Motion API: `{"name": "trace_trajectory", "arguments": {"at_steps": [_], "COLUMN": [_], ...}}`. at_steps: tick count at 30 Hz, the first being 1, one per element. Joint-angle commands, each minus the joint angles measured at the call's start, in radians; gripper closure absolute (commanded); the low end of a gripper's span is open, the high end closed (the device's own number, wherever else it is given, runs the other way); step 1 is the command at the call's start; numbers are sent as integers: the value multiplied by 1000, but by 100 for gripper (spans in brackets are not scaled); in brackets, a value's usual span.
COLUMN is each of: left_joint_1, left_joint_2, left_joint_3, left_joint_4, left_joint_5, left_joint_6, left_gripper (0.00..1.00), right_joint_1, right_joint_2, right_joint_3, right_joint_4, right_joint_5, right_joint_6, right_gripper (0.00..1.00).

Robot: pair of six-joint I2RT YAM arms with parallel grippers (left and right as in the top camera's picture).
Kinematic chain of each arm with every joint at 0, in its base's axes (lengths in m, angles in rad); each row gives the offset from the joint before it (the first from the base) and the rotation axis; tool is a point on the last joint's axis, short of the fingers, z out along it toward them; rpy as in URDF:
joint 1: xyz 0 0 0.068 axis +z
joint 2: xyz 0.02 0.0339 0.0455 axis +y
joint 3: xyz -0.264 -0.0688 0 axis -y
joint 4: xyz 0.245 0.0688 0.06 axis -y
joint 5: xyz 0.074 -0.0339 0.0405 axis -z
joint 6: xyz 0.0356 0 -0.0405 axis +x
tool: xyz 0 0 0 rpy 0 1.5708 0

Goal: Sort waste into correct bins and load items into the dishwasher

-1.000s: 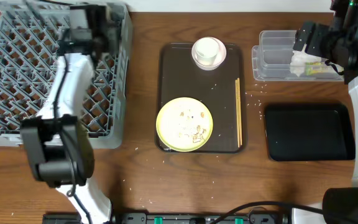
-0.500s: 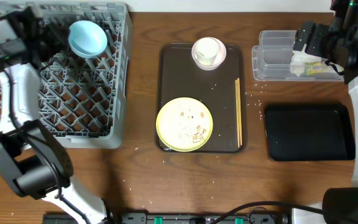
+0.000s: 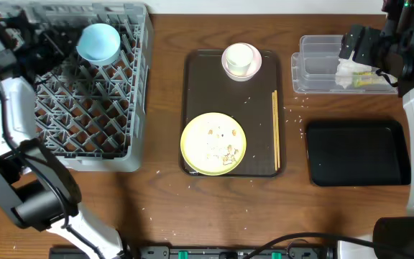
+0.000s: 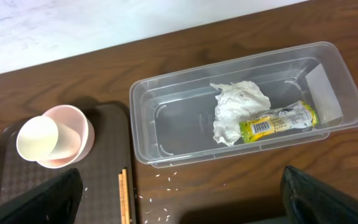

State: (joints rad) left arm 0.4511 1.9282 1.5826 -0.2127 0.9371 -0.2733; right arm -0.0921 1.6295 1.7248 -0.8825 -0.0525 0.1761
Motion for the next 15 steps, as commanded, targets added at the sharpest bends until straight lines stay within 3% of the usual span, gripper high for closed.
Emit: {"name": "trace_trajectory", "arguments": {"at_steps": [1, 4, 11, 15], "left_joint_1": [-61, -129, -336, -410], "left_joint_2": [13, 13, 13, 14], "left_joint_3": [3, 3, 3, 3], "left_joint_4": [-1, -29, -72, -69], "left_joint_5": [-46, -212, -768, -948], "left_joint_6": [137, 245, 544, 655], "left_gripper": [41, 40, 41, 41], "right_joint_1": [-6, -6, -6, -6], "right_joint_2": [3, 2, 2, 2], "right_joint_3": [6, 6, 6, 6], "right_joint_4": [-1, -1, -1, -1], "right_joint_5": [3, 3, 3, 3], "right_joint_6": [10, 10, 10, 10], "right_gripper": [1, 1, 1, 1]}}
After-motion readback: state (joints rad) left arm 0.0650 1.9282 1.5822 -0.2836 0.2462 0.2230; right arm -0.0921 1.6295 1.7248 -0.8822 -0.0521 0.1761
